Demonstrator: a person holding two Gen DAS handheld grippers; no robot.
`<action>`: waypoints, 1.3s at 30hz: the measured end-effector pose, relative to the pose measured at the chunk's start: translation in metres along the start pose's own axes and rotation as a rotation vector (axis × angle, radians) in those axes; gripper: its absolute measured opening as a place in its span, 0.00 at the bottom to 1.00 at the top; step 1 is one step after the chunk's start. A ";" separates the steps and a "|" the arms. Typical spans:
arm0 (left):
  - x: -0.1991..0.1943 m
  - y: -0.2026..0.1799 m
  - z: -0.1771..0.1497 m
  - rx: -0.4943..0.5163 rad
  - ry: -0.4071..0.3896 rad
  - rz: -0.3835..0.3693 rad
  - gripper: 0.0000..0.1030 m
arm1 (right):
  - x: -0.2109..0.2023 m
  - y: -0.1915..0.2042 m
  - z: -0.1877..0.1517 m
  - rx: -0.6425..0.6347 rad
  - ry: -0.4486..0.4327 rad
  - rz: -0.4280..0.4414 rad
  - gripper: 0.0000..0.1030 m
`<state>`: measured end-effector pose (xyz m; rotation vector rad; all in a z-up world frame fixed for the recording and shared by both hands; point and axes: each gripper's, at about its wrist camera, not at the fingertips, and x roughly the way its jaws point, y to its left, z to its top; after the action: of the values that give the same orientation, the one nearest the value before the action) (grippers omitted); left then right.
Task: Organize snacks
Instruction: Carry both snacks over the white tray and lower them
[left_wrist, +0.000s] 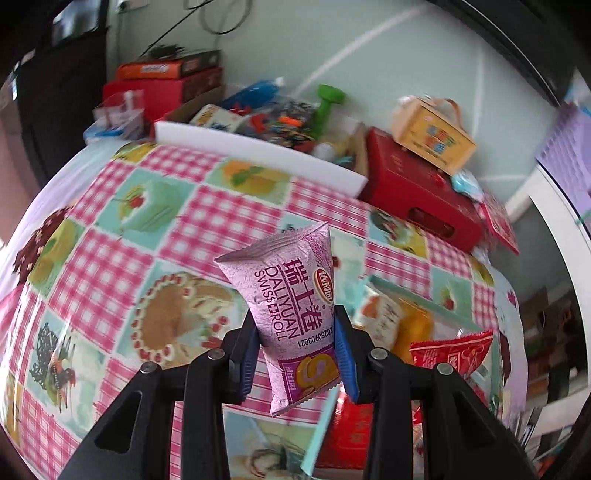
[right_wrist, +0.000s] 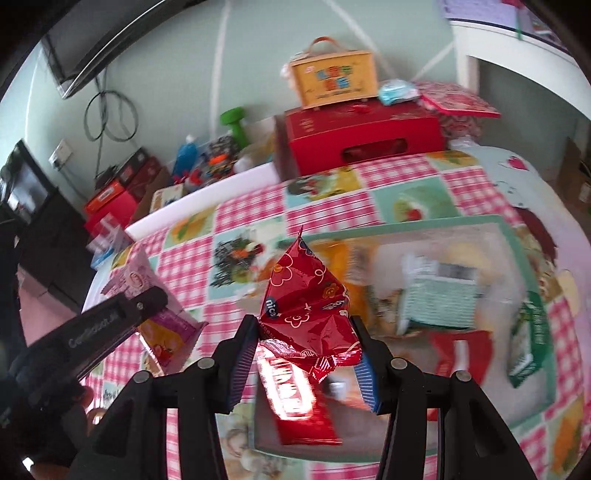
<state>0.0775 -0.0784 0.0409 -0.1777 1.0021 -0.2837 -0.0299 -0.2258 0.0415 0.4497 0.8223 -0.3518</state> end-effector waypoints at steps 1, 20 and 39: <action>-0.001 -0.006 -0.001 0.016 -0.001 -0.005 0.38 | -0.002 -0.007 0.002 0.015 -0.002 -0.006 0.51; 0.015 -0.092 -0.040 0.227 0.062 -0.129 0.38 | -0.015 -0.085 0.013 0.166 -0.037 -0.095 0.51; 0.037 -0.096 -0.042 0.216 0.086 -0.167 0.38 | -0.009 -0.085 0.012 0.150 -0.009 -0.071 0.51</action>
<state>0.0460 -0.1816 0.0153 -0.0536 1.0359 -0.5533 -0.0676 -0.3034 0.0346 0.5591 0.8071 -0.4828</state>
